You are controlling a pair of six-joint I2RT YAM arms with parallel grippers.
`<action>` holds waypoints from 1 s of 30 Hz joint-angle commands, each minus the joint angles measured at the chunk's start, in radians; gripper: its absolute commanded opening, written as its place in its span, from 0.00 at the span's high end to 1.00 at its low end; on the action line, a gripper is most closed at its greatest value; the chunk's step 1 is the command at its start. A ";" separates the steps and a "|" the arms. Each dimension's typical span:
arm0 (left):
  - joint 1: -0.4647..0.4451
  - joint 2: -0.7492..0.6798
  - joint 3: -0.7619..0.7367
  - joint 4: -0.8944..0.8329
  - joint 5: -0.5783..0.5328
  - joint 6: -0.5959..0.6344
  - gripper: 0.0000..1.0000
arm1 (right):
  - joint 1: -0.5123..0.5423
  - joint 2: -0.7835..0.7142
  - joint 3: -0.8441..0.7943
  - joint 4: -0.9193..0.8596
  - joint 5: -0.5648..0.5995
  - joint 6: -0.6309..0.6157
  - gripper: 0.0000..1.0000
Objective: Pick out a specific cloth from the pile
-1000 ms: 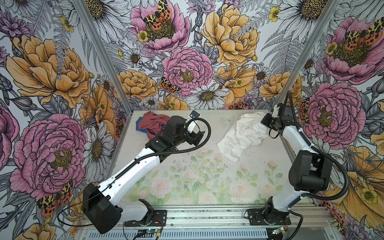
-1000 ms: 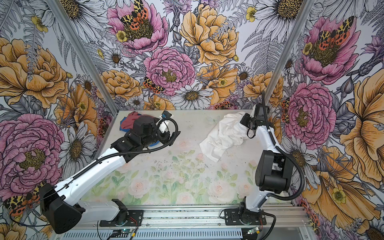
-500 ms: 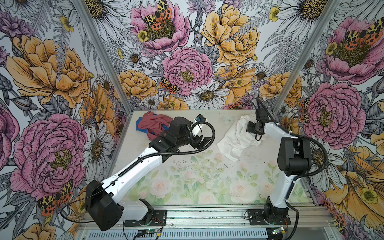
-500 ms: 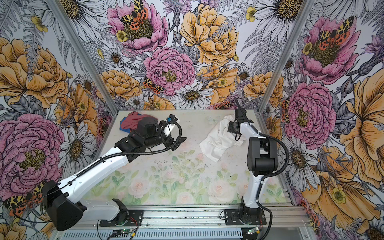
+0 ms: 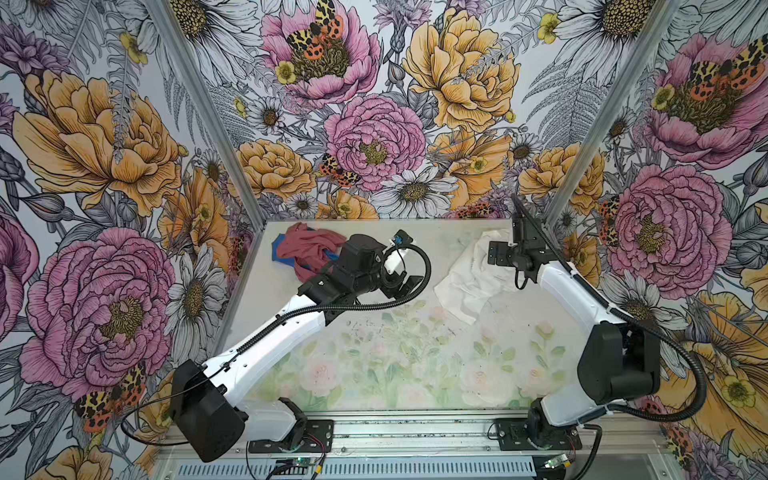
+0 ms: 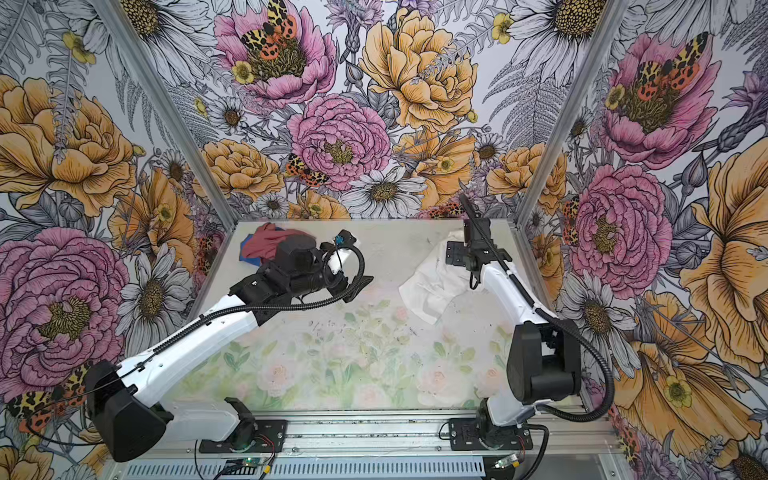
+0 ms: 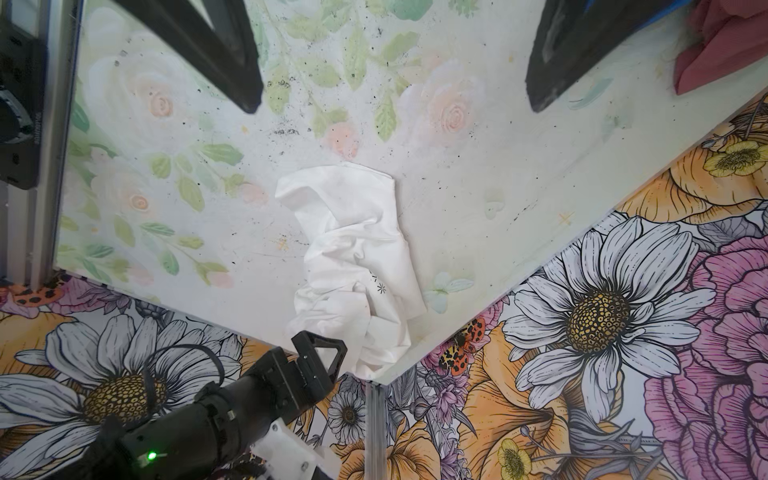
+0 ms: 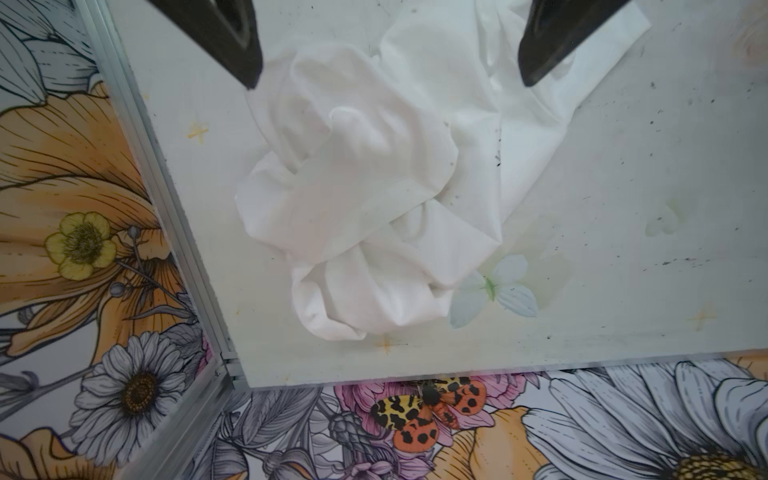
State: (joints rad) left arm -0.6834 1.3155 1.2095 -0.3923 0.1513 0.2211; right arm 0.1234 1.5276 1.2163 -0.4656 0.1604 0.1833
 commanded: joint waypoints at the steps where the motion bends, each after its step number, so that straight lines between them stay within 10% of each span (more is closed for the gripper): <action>1: -0.004 -0.005 0.024 -0.010 0.004 0.011 0.01 | 0.071 -0.039 -0.083 0.007 -0.073 -0.043 0.08; 6: 0.014 -0.022 0.028 -0.009 -0.012 0.003 0.01 | 0.130 -0.008 -0.181 -0.009 -0.239 0.085 0.23; 26: 0.064 -0.050 0.033 -0.009 -0.009 -0.015 0.01 | 0.328 0.224 -0.221 -0.078 -0.045 0.171 0.30; 30: 0.065 -0.051 0.032 -0.008 -0.009 -0.015 0.01 | 0.329 0.256 -0.195 -0.093 -0.053 0.159 0.59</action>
State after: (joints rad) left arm -0.6262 1.2881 1.2098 -0.3962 0.1471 0.2161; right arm 0.4465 1.7443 1.0023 -0.5243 0.0792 0.3317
